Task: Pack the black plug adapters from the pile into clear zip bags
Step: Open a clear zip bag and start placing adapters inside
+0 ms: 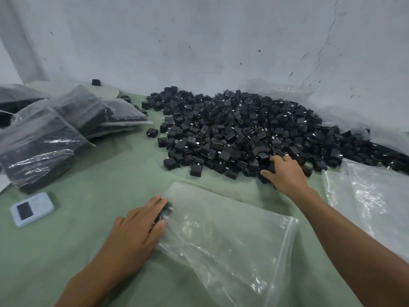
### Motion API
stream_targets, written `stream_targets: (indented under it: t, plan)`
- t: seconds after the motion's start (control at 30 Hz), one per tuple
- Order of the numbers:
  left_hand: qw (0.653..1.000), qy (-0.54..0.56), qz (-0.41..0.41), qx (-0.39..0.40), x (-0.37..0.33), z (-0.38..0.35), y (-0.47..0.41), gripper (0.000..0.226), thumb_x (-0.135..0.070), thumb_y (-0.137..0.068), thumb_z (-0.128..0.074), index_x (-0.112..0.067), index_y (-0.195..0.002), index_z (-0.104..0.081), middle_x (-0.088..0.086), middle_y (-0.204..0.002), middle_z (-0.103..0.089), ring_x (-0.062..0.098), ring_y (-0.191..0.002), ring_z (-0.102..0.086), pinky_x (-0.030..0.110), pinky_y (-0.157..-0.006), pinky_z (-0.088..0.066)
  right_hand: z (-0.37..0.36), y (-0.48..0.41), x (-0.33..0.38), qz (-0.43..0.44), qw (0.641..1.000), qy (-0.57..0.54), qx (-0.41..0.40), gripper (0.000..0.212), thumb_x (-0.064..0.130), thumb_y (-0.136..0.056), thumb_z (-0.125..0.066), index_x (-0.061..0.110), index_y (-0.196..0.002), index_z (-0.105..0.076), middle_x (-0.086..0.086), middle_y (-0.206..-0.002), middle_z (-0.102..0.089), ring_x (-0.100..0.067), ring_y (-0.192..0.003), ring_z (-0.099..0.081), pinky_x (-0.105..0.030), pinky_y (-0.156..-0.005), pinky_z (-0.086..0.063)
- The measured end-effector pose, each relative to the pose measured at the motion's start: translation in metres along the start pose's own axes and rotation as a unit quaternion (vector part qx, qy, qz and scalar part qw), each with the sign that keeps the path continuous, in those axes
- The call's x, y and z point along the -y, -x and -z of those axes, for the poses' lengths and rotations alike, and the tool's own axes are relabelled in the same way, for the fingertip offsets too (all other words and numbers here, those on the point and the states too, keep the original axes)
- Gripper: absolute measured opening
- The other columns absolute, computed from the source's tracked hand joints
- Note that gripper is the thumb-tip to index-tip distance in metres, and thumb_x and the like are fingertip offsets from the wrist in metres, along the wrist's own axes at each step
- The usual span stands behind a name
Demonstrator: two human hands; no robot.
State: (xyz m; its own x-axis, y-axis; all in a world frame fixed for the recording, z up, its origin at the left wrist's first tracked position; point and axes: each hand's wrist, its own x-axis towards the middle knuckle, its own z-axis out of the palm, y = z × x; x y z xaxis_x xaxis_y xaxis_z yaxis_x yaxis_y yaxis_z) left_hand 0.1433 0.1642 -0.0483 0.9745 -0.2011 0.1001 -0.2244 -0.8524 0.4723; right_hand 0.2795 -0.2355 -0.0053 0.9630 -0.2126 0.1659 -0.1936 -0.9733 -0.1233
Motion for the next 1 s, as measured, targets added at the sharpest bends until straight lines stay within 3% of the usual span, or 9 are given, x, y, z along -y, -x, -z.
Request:
stream_targets:
  t: [0.13, 0.23, 0.33, 0.43, 0.5, 0.57, 0.63, 0.8, 1.0]
  plan:
    - [1.0, 0.005, 0.003, 0.008, -0.001, 0.001, 0.0, 0.051, -0.048, -0.103, -0.026, -0.05, -0.153, -0.014, -0.038, -0.15, 0.001, -0.001, -0.142, -0.021, 0.029, -0.105, -0.021, 0.015, 0.001, -0.002, 0.005, 0.995, -0.095, 0.032, 0.028, 0.037, -0.089, -0.071, 0.02, -0.11, -0.065, -0.011, -0.117, -0.057, -0.029, -0.096, -0.059, -0.037, -0.083, -0.05]
    - [1.0, 0.0, 0.009, 0.012, -0.001, 0.001, 0.0, 0.052, -0.048, -0.103, -0.027, -0.049, -0.153, -0.016, -0.032, -0.158, -0.006, 0.001, -0.143, -0.023, 0.032, -0.108, -0.022, 0.044, 0.039, -0.023, -0.016, 0.962, -0.267, -0.048, 0.017, 0.034, -0.089, -0.072, 0.022, -0.101, -0.071, -0.001, -0.097, -0.069, -0.019, -0.085, -0.062, -0.035, -0.075, -0.049]
    - [0.999, 0.006, 0.019, 0.025, -0.003, 0.002, 0.0, 0.052, -0.047, -0.103, -0.027, -0.049, -0.154, -0.016, -0.028, -0.161, -0.009, 0.001, -0.144, -0.021, 0.034, -0.109, -0.021, 0.082, 0.117, -0.05, -0.064, 0.855, -0.513, -0.048, 0.014, 0.034, -0.095, -0.063, 0.024, -0.101, -0.069, -0.013, -0.089, -0.07, -0.018, -0.065, -0.057, -0.035, -0.057, -0.048]
    - [0.999, 0.016, 0.024, 0.03, -0.005, 0.003, 0.0, 0.051, -0.046, -0.103, -0.029, -0.048, -0.153, -0.019, -0.026, -0.162, -0.012, 0.003, -0.144, -0.022, 0.036, -0.109, -0.019, 0.093, 0.217, -0.064, -0.102, 0.746, -0.654, 0.069, 0.025, 0.028, -0.09, -0.056, 0.014, -0.107, -0.069, -0.015, -0.098, -0.072, -0.015, -0.055, -0.054, -0.026, -0.043, -0.044]
    - [0.999, 0.021, 0.029, 0.034, -0.005, 0.003, 0.0, 0.051, -0.046, -0.103, -0.029, -0.047, -0.153, -0.02, -0.025, -0.162, -0.012, 0.004, -0.145, -0.021, 0.037, -0.11, -0.018, 0.09, 0.271, -0.051, -0.09, 0.706, -0.683, 0.163, 0.023, 0.018, -0.08, -0.063, 0.012, -0.102, -0.072, -0.021, -0.097, -0.071, -0.021, -0.056, -0.052, -0.024, -0.046, -0.042]
    - [0.999, 0.027, 0.03, 0.036, -0.005, 0.004, 0.0, 0.051, -0.046, -0.104, -0.03, -0.046, -0.154, -0.021, -0.025, -0.163, -0.012, 0.004, -0.145, -0.021, 0.037, -0.11, -0.017, 0.087, 0.291, -0.024, -0.082, 0.724, -0.642, 0.238, 0.043, 0.008, -0.062, -0.077, 0.013, -0.105, -0.071, -0.025, -0.085, -0.065, -0.025, -0.056, -0.049, -0.022, -0.05, -0.041]
    - [0.998, 0.03, 0.032, 0.041, -0.006, 0.004, 0.0, 0.051, -0.045, -0.105, -0.031, -0.045, -0.154, -0.021, -0.025, -0.163, -0.012, 0.005, -0.145, -0.02, 0.037, -0.111, -0.017, 0.08, 0.289, 0.006, -0.076, 0.718, -0.646, 0.25, 0.053, 0.003, -0.052, -0.081, 0.015, -0.103, -0.072, -0.018, -0.082, -0.064, -0.024, -0.058, -0.05, -0.024, -0.052, -0.044]
    - [0.998, 0.037, 0.019, 0.039, -0.007, 0.006, 0.0, 0.049, -0.044, -0.104, -0.029, -0.045, -0.152, -0.024, -0.024, -0.161, -0.02, 0.005, -0.143, -0.026, 0.042, -0.113, -0.022, 0.064, 0.248, 0.075, -0.155, 0.593, -0.744, 0.264, 0.049, -0.001, -0.065, -0.074, 0.002, -0.113, -0.062, -0.01, -0.08, -0.064, -0.017, -0.056, -0.055, -0.026, -0.049, -0.05]
    - [0.999, 0.038, 0.018, 0.032, -0.001, 0.001, -0.001, 0.051, -0.048, -0.104, -0.027, -0.045, -0.154, -0.02, -0.025, -0.163, -0.011, 0.005, -0.146, -0.021, 0.038, -0.11, -0.018, 0.048, 0.22, 0.061, -0.226, 0.477, -0.777, 0.343, 0.038, 0.028, -0.087, -0.062, 0.003, -0.115, -0.063, -0.019, -0.111, -0.065, -0.016, -0.062, -0.056, -0.025, -0.053, -0.053]
